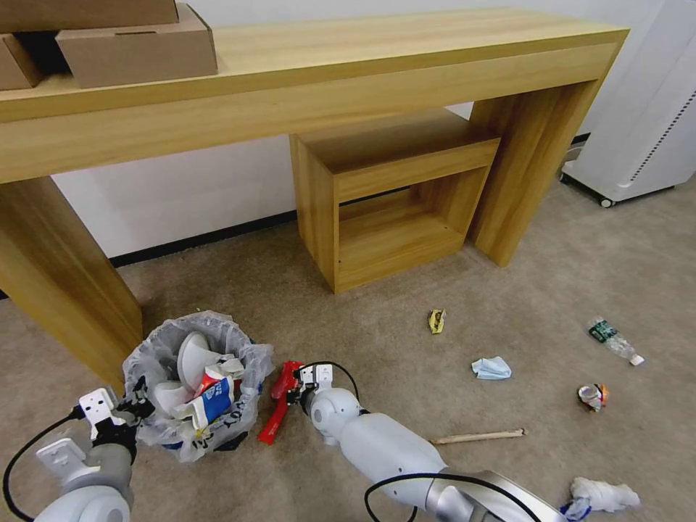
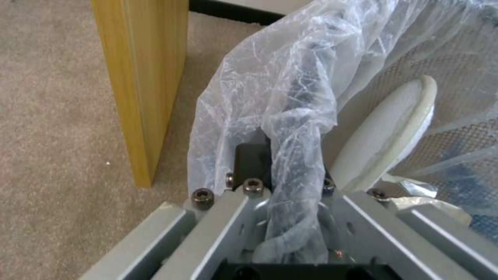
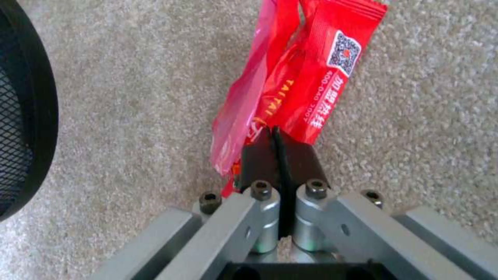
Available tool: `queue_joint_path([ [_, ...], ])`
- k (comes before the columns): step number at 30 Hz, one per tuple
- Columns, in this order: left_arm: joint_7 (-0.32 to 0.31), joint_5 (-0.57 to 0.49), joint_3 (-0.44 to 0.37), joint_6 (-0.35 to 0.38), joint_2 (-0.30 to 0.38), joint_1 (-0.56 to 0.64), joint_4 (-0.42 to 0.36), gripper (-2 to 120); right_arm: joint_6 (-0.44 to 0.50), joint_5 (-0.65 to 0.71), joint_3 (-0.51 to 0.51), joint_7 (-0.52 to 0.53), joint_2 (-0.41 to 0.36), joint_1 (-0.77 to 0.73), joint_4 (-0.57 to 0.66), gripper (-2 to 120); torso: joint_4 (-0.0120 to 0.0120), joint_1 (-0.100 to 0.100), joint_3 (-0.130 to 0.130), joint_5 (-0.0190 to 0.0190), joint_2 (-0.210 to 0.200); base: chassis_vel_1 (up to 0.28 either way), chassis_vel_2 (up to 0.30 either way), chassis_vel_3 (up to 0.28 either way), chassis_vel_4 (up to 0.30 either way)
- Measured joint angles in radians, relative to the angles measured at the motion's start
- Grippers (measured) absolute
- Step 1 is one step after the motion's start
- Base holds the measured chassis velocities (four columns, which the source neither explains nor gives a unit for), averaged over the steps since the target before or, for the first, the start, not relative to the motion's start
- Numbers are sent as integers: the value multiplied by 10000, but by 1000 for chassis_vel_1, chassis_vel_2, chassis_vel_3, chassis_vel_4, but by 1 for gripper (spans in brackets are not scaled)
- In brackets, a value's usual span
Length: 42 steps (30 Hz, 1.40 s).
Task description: Pick up the trash bin and place the garbage on the floor into it.
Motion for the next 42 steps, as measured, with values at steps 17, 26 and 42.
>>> queue_joint_path([
  [17, 14, -33, 27, 0, 3, -23, -82, 1, 83, 152, -177, -249, -1, 114, -253, 48, 0, 0, 0, 0, 0, 0, 0, 0, 0],
  [26, 42, -15, 36, 0, -75, 81, -251, 1, 82, 159, -286, -462, -1, 138, -509, 80, 0, 0, 0, 0, 0, 0, 0, 0, 0],
  [42, 165, 34, 93, -117, -153, 106, -225, 1, 285, -69, -343, -798, -1, 176, -717, 72, 0, 0, 0, 0, 0, 0, 0, 0, 0],
])
